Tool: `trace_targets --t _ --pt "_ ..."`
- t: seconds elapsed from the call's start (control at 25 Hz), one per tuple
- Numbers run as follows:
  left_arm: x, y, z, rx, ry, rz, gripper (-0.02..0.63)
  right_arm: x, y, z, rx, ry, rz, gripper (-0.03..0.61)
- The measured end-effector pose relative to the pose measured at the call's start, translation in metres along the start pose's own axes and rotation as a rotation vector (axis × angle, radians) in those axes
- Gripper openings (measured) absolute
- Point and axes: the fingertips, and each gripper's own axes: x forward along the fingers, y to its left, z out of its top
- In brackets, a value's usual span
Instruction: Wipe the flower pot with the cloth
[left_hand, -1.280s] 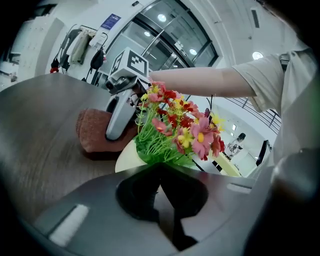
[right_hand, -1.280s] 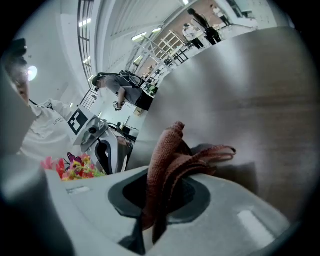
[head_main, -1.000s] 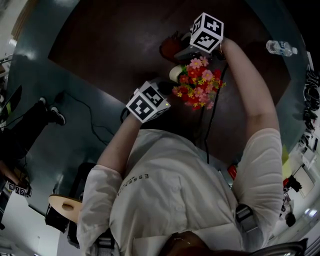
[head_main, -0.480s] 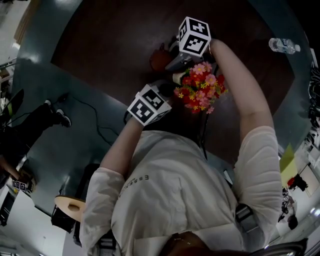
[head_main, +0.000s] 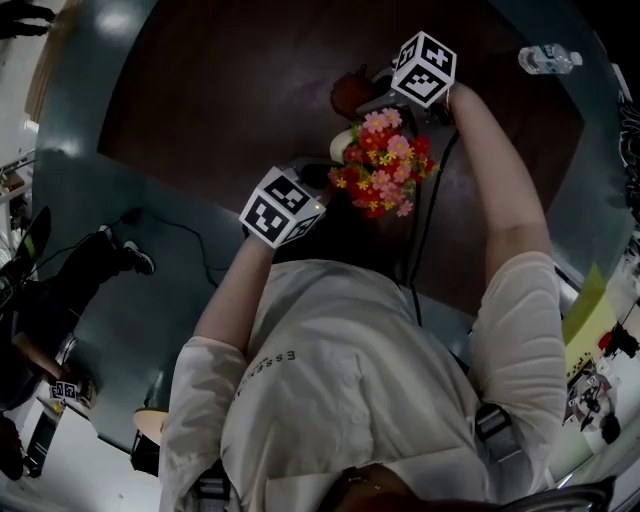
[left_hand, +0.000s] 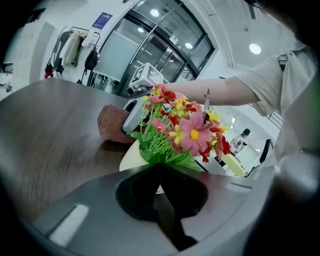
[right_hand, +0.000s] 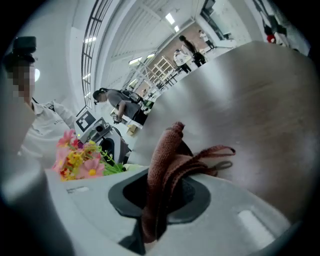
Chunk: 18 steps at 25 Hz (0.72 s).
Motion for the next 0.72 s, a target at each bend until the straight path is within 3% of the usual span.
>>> trace_targets --t 0.16,0.32,0.52,0.64,0.68,0.72 --pt "0.002 0.003 -0.001 0.01 0.012 0.016 0.015 -0.045 -0.015 -0.008 0.043 -0.201 -0.177 0.052" --pt "0.014 -0.005 -0.006 0.066 0.042 -0.009 0.015 -0.101 -0.016 -0.044 0.139 -0.438 -0.472 0.052" --pt "0.006 0.004 -0.014 0.297 0.062 0.005 0.015 -0.114 0.025 -0.116 0.304 -0.582 -0.856 0.052" --pt "-0.012 0.019 -0.001 0.397 -0.017 -0.011 0.017 -0.087 0.059 -0.147 0.434 -0.666 -0.967 0.052" --pt "-0.019 0.026 0.006 0.417 -0.048 -0.029 0.059 -0.073 0.069 -0.151 0.473 -0.702 -0.977 0.052" --pt "-0.024 0.035 0.011 0.436 -0.071 -0.048 0.149 -0.058 0.078 -0.152 0.509 -0.74 -0.981 0.052"
